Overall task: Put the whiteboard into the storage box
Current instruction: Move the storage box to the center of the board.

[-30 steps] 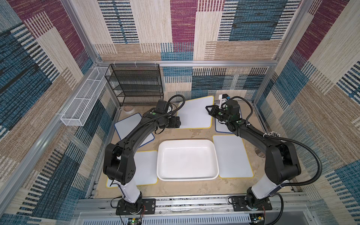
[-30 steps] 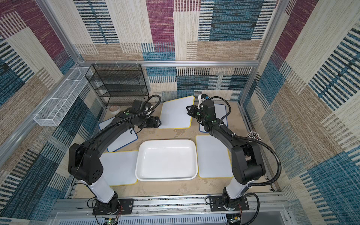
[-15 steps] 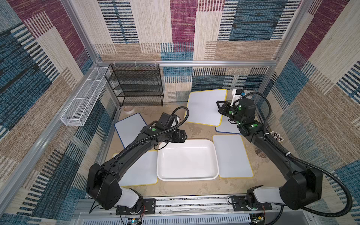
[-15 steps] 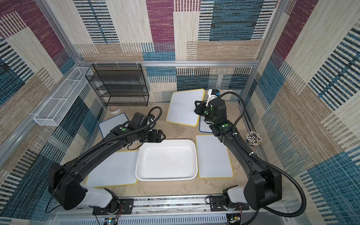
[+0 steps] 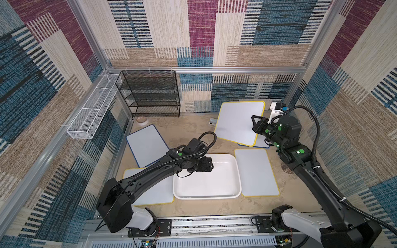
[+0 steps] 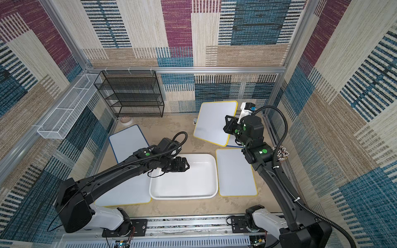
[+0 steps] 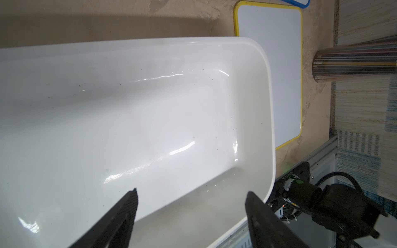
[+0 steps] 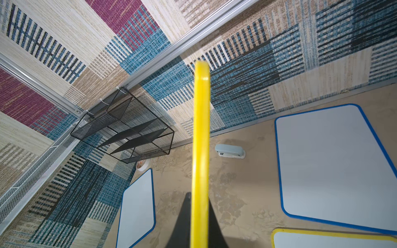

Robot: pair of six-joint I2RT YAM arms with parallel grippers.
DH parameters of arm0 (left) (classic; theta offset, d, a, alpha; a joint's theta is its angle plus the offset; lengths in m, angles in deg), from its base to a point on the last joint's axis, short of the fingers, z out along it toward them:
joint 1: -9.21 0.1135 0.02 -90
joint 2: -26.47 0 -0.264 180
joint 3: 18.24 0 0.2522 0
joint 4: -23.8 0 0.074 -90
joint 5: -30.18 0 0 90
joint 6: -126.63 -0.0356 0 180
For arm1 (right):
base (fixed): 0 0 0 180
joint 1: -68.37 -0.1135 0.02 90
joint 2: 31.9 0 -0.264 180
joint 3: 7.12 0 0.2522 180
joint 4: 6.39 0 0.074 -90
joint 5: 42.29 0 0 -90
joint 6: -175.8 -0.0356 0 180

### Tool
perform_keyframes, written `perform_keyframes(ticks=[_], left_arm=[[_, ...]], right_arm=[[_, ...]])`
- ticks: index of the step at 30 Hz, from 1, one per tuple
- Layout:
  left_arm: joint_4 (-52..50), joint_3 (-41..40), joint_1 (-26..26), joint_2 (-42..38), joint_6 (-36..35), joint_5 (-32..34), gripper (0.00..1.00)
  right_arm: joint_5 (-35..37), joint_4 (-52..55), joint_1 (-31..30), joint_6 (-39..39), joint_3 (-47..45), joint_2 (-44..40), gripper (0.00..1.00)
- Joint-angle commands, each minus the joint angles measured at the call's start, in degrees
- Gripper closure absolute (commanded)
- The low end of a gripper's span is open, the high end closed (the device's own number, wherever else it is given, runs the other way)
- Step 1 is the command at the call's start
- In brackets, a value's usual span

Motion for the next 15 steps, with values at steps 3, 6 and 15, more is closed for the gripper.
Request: perform_keyframes(ticks=[3,6,15], left_arm=[[4.2,1.9,-0.1,6.6,1.0,-0.1,0.19],[4.8,4.3,-0.1,11.5,-0.4,-0.3,0.19],[1.7,16.0,0.0,24.9,-6.2,2.2,0.19]], right_arm=[[1.3,-1.7,0.0,0.6,-0.4,-4.1,0.95],[1.4,-0.2,0.0,1.1,0.2,-5.4,0.95],[0.5,1.8,0.0,1.2,2.0,-6.2,0.96]])
